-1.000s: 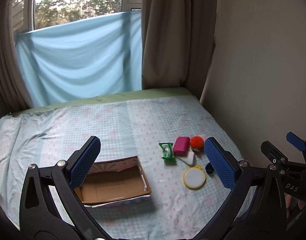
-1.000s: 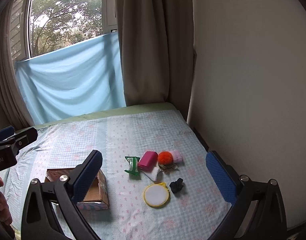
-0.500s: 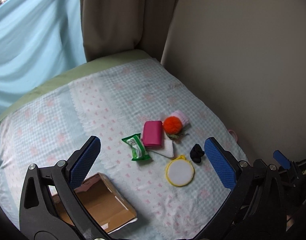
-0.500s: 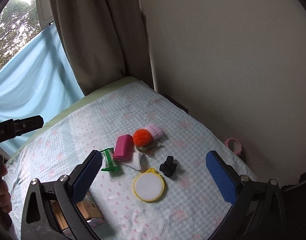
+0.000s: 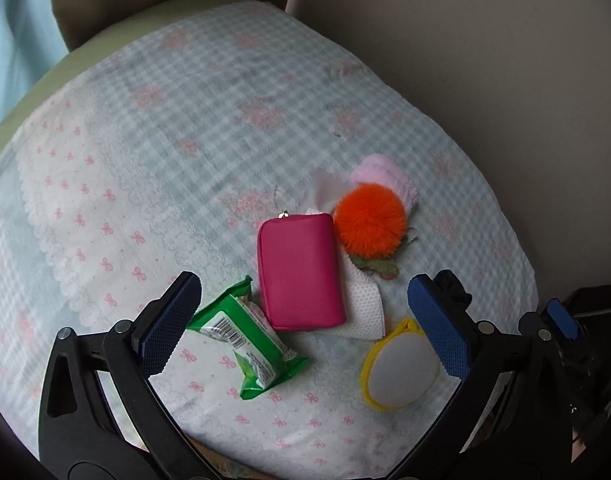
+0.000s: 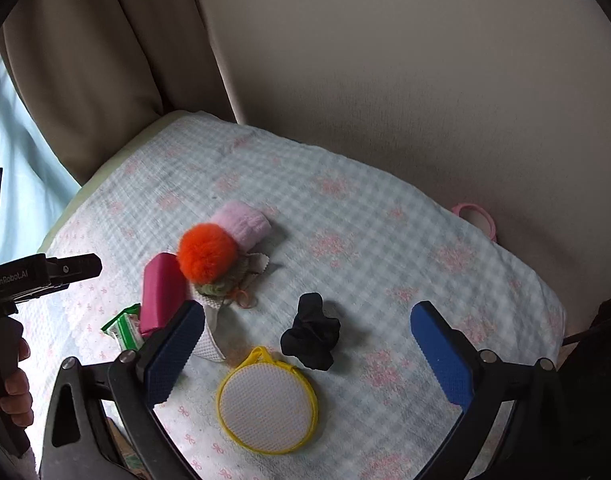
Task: Organize soft objects
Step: 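Grasp the pink pouch with the left tool while the right tool grasps the black sock, then carry the pink pouch and black sock over the cardboard box with both tools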
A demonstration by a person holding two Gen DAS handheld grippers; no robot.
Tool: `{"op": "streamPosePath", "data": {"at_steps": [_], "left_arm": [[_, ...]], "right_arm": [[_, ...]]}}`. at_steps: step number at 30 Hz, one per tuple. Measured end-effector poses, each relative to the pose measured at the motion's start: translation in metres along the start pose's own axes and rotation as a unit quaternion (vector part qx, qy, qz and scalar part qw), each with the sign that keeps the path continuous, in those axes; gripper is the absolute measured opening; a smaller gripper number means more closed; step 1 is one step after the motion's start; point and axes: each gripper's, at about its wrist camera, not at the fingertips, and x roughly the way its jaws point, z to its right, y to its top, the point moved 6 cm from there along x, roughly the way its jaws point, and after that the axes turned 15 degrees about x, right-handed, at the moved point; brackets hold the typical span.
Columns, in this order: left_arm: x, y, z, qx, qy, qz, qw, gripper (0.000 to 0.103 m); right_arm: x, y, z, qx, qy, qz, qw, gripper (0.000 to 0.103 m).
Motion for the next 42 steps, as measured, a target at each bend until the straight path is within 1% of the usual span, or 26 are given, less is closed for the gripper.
{"op": "streamPosePath", "data": {"at_steps": [1,2,4,9,11,12,14,16,17,18,22,23,24,25,26,28,30,34,37,42], "left_arm": [[0.013,0.001,-0.002,0.001,-0.01,-0.007,0.9999,0.102],[0.024,0.001,-0.003,0.0,-0.021,-0.014,0.9997,0.101],[0.046,0.0,-0.007,-0.003,-0.042,-0.029,0.9987,0.101],[0.083,-0.003,-0.008,0.007,-0.058,-0.055,0.9968,0.101],[0.095,-0.004,-0.006,0.01,-0.062,-0.063,0.996,0.1],[0.101,-0.005,-0.004,0.01,-0.066,-0.067,0.9955,0.099],[0.111,-0.007,-0.002,0.01,-0.071,-0.075,0.9946,0.091],[0.118,-0.009,-0.001,0.007,-0.072,-0.08,0.9942,0.083],[0.12,-0.01,-0.002,0.005,-0.073,-0.081,0.994,0.082],[0.122,-0.01,-0.001,0.003,-0.073,-0.082,0.9939,0.079],[0.124,-0.009,-0.001,-0.002,-0.071,-0.081,0.9942,0.071],[0.125,-0.01,-0.001,-0.002,-0.069,-0.083,0.9942,0.069],[0.125,-0.01,-0.001,0.0,-0.066,-0.083,0.9943,0.065],[0.123,-0.011,-0.003,0.003,-0.063,-0.083,0.9945,0.061],[0.122,-0.011,-0.004,0.004,-0.061,-0.083,0.9946,0.059],[0.12,-0.012,-0.006,0.002,-0.06,-0.08,0.995,0.053],[0.115,-0.014,-0.011,-0.003,-0.062,-0.076,0.9952,0.049],[0.11,-0.014,-0.014,-0.008,-0.061,-0.071,0.9956,0.044],[0.1,-0.014,-0.018,-0.004,-0.056,-0.065,0.9963,0.041],[0.082,-0.008,-0.014,-0.005,-0.051,-0.051,0.9973,0.039]], "right_arm": [[0.01,-0.002,0.002,0.003,-0.005,-0.005,1.0,0.102],[0.021,-0.005,0.004,0.005,-0.01,-0.009,1.0,0.099],[0.039,-0.009,0.007,0.013,-0.017,-0.019,1.0,0.099],[0.073,-0.02,0.013,0.024,-0.033,-0.028,0.999,0.098],[0.084,-0.025,0.016,0.026,-0.04,-0.033,0.998,0.095],[0.09,-0.028,0.018,0.026,-0.044,-0.036,0.998,0.093],[0.098,-0.034,0.02,0.022,-0.054,-0.041,0.997,0.09],[0.104,-0.038,0.022,0.02,-0.059,-0.047,0.997,0.084],[0.106,-0.04,0.022,0.02,-0.061,-0.05,0.997,0.08],[0.11,-0.041,0.022,0.02,-0.062,-0.051,0.997,0.075],[0.111,-0.042,0.019,0.013,-0.06,-0.047,0.997,0.061],[0.111,-0.042,0.018,0.009,-0.059,-0.046,0.997,0.055],[0.111,-0.041,0.016,0.005,-0.057,-0.046,0.997,0.047],[0.113,-0.04,0.014,0.002,-0.058,-0.046,0.997,0.042],[0.113,-0.04,0.013,-0.002,-0.059,-0.047,0.997,0.032],[0.115,-0.04,0.008,-0.007,-0.057,-0.047,0.997,0.028],[0.114,-0.039,0.006,-0.011,-0.056,-0.045,0.997,0.023],[0.111,-0.04,0.005,-0.015,-0.054,-0.044,0.997,0.02],[0.108,-0.039,0.003,-0.017,-0.051,-0.041,0.998,0.018],[0.099,-0.034,0.003,-0.017,-0.045,-0.033,0.998,0.016]]}}
